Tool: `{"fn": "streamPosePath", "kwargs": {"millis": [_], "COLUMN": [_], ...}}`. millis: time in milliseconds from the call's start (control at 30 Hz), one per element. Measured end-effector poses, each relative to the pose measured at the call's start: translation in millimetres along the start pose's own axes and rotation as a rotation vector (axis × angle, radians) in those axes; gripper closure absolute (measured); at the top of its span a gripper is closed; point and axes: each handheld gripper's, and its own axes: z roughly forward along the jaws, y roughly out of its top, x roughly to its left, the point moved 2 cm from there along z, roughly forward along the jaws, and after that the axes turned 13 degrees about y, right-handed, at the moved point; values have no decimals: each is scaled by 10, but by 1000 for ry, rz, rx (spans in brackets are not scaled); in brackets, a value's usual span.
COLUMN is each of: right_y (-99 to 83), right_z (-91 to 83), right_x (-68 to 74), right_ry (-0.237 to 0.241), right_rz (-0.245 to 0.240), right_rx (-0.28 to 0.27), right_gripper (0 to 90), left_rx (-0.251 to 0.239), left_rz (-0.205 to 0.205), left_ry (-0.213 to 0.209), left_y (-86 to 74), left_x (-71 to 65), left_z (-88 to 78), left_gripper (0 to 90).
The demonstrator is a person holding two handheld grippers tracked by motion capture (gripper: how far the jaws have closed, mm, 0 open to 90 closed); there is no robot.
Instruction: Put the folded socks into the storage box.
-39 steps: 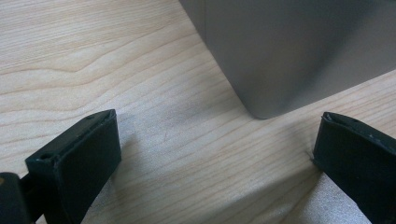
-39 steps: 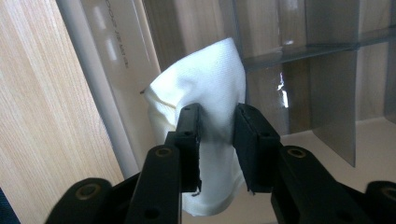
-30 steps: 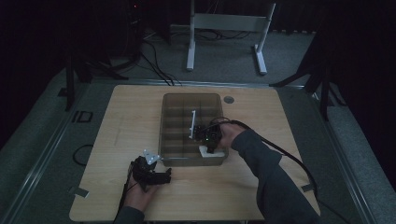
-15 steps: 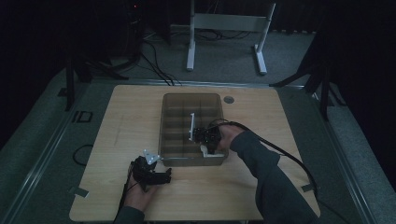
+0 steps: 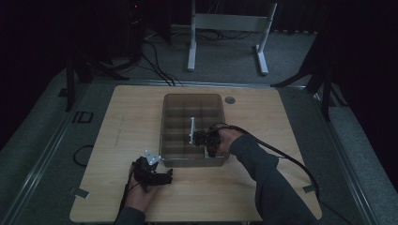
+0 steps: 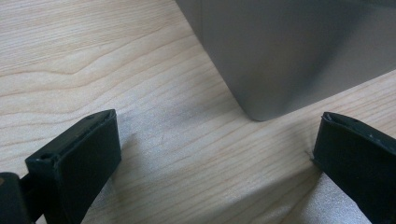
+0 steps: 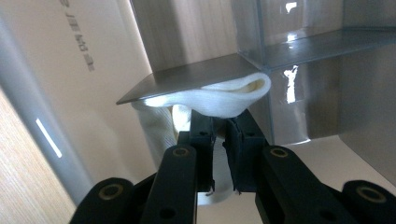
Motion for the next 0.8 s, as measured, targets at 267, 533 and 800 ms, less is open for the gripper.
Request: {"fn": "streamPosePath", "kwargs": {"millis": [267, 533, 800], "right_y": [28, 50, 52], "right_z": [56, 90, 100], "right_x": [-21, -36, -27], "right_ry": [19, 24, 17], "right_rz": [13, 31, 37], "right_rx": [12, 22, 19], "right_gripper": [816, 820, 812], "left_rx": [-1, -1, 0], "left_rz": [-2, -1, 1], "left_ry": [0, 0, 0], "left_y": [0, 0, 0], "left_x": [-2, -1, 0], "left_z": [1, 1, 0], "left_gripper": [10, 10, 10]}}
